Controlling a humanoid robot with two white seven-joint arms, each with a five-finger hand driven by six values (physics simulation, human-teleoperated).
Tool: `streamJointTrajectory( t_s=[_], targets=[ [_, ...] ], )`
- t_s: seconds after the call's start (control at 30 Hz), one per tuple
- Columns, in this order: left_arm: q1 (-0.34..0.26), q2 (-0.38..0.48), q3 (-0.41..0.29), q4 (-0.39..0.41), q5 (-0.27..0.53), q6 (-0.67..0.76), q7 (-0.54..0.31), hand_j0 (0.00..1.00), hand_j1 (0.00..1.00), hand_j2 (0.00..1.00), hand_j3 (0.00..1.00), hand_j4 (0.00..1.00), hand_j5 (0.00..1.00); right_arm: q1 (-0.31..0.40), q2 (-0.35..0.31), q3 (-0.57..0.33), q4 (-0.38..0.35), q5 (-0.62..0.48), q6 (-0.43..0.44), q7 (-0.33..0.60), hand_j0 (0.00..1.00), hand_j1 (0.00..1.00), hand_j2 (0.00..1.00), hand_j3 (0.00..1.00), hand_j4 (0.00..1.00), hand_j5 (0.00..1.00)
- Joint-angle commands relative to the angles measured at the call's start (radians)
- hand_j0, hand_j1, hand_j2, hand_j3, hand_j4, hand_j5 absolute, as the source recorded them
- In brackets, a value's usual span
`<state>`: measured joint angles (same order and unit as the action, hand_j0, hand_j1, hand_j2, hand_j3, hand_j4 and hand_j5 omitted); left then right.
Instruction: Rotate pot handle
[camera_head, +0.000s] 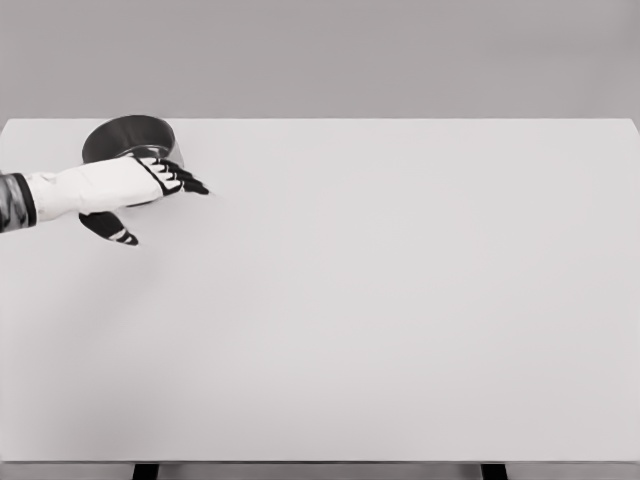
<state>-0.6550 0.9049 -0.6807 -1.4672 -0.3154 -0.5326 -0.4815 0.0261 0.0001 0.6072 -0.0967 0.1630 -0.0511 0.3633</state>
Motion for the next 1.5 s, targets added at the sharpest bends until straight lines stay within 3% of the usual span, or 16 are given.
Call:
streamJointTrajectory(
  t_s=[0.0, 0.6, 0.97, 1.47],
  targets=[
    [0.0, 0.028, 0.004, -0.001, 0.001, 0.002, 0.023, 1.0, 1.0, 1.0, 1.0, 1.0, 1.0, 0.0, 0.0, 0.0, 0.0, 0.0, -0.001, 0.0, 1.0, 1.0, 1.0, 1.0, 1.0, 1.0],
    [0.015, 0.08, 0.038, 0.068, -0.048, 0.01, 0.092, 1.0, 1.0, 1.0, 1.0, 1.0, 1.0, 0.0, 0.0, 0.0, 0.0, 0.0, -0.001, 0.0, 1.0, 1.0, 1.0, 1.0, 1.0, 1.0],
    [0.015, 0.039, 0.072, 0.248, -0.047, 0.013, 0.093, 1.0, 1.0, 1.0, 1.0, 1.0, 1.0, 0.0, 0.0, 0.0, 0.0, 0.0, 0.0, 0.0, 1.0, 1.0, 1.0, 1.0, 1.0, 1.0],
    [0.005, -0.023, 0.15, 0.409, -0.047, 0.019, 0.093, 1.0, 1.0, 1.0, 1.0, 1.0, 1.0, 0.0, 0.0, 0.0, 0.0, 0.0, 0.0, 0.0, 1.0, 1.0, 1.0, 1.0, 1.0, 1.0]
  ],
)
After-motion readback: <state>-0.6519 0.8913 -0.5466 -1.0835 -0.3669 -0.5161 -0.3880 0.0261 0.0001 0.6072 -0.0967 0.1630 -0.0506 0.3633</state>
